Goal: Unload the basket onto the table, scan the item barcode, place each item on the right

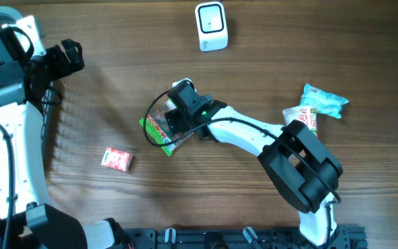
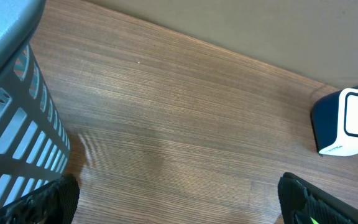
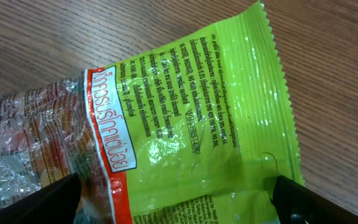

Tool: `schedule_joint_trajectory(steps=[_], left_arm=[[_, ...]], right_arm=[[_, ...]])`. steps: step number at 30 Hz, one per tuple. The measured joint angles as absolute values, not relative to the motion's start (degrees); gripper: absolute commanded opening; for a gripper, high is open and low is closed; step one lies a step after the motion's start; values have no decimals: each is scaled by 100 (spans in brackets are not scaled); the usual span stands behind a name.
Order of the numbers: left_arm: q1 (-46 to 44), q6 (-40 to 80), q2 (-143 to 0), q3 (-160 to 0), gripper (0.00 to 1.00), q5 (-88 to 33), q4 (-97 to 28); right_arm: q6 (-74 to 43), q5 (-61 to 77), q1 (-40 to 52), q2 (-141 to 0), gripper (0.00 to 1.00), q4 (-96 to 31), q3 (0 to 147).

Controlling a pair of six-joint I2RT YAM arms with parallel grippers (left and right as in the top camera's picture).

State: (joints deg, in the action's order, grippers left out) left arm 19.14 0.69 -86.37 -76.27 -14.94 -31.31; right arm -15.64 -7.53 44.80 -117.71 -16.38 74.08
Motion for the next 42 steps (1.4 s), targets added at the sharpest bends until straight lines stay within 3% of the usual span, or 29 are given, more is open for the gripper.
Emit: schedule_joint_trajectory(steps=[10,16,19,21,22,24,27,36,42], left_arm=[[1914,69,-8637,-7627,100,-1494,-3129],[1914,69,-8637,-7627,100,-1494,-3131],[1914,69,-8637,-7627,100,-1494,-3131],[1914,69,-8637,-7627,100,-1494,-3129],[1914,69,-8637,-7627,100,-1494,-3131],[1914,69,-8637,-7627,100,-1494,-3131],[1914,69,-8637,-7627,100,-1494,-3129],[1914,69,-8637,-7627,100,-1494,-3129],[1914,69,-8637,-7627,100,-1494,-3131]], right_arm=[[-718,-1374,4466,-11677,100,-1645,7474],[-823,-209,4338,-11922,99,-1658,7594],[-954,115,4322,-12046,86,-1708,7721],[-945,296,4322,-12053,70,-1726,7741],[-947,447,4322,-12051,60,-1750,7741],[-976,714,4322,-12036,24,-1844,7747],[-963,1105,4305,-11950,7,-2082,7745],[-869,3312,3111,-10516,4,-2633,7585],[-864,3868,2749,-9791,4,-3146,7585]])
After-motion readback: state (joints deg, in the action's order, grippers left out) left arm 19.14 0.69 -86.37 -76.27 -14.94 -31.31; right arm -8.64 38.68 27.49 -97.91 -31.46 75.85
